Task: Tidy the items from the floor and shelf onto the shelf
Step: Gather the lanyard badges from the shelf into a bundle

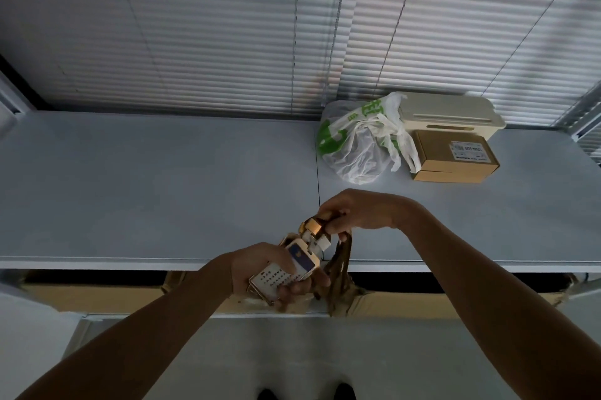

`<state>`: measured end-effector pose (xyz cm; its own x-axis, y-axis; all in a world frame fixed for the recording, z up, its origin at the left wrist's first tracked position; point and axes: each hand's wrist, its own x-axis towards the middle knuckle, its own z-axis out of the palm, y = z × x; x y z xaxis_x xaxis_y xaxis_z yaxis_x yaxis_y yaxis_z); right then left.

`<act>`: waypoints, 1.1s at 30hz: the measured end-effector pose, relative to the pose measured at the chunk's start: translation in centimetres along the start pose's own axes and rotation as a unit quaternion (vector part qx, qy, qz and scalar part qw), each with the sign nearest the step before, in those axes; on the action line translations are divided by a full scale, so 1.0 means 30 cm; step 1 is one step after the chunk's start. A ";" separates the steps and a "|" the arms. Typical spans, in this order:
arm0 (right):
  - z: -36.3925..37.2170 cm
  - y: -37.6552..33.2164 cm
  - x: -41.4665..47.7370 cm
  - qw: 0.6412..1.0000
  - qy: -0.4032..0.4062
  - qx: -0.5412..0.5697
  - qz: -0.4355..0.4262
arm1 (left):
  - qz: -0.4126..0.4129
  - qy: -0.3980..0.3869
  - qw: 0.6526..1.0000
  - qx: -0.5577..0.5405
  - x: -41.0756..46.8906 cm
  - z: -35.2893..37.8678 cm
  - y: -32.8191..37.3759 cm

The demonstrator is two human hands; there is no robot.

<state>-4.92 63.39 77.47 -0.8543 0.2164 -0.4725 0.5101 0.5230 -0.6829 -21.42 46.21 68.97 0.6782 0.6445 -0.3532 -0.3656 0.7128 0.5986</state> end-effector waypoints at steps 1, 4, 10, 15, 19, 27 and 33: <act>0.001 0.017 -0.005 1.000 0.008 0.020 0.003 | 0.006 -0.012 1.000 -0.009 -0.008 0.002 0.005; 0.018 0.080 -0.012 0.999 0.025 0.013 0.028 | 0.024 -0.017 0.999 -0.043 -0.014 -0.004 0.027; 0.022 0.036 -0.038 0.973 0.078 0.197 -0.086 | 0.022 -0.026 0.999 -0.041 0.039 0.025 0.109; 0.010 0.016 -0.008 0.965 0.117 0.190 -0.140 | 0.024 -0.048 0.998 -0.038 0.092 0.057 0.149; 0.011 0.019 0.004 0.944 0.204 0.209 -0.152 | 0.047 -0.043 0.996 -0.056 0.108 0.069 0.162; 0.030 0.048 0.058 0.946 0.161 0.235 -0.154 | 0.031 -0.027 0.996 -0.073 0.120 0.072 0.156; 0.075 0.095 0.065 0.952 0.062 0.279 -0.108 | -0.073 0.031 0.997 -0.018 0.021 0.028 0.150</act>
<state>-4.89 63.44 73.35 -0.9326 0.2681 -0.2414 0.2649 0.0547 -0.9627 -22.08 49.59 72.04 0.6853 0.5490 -0.4785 -0.2893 0.8083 0.5129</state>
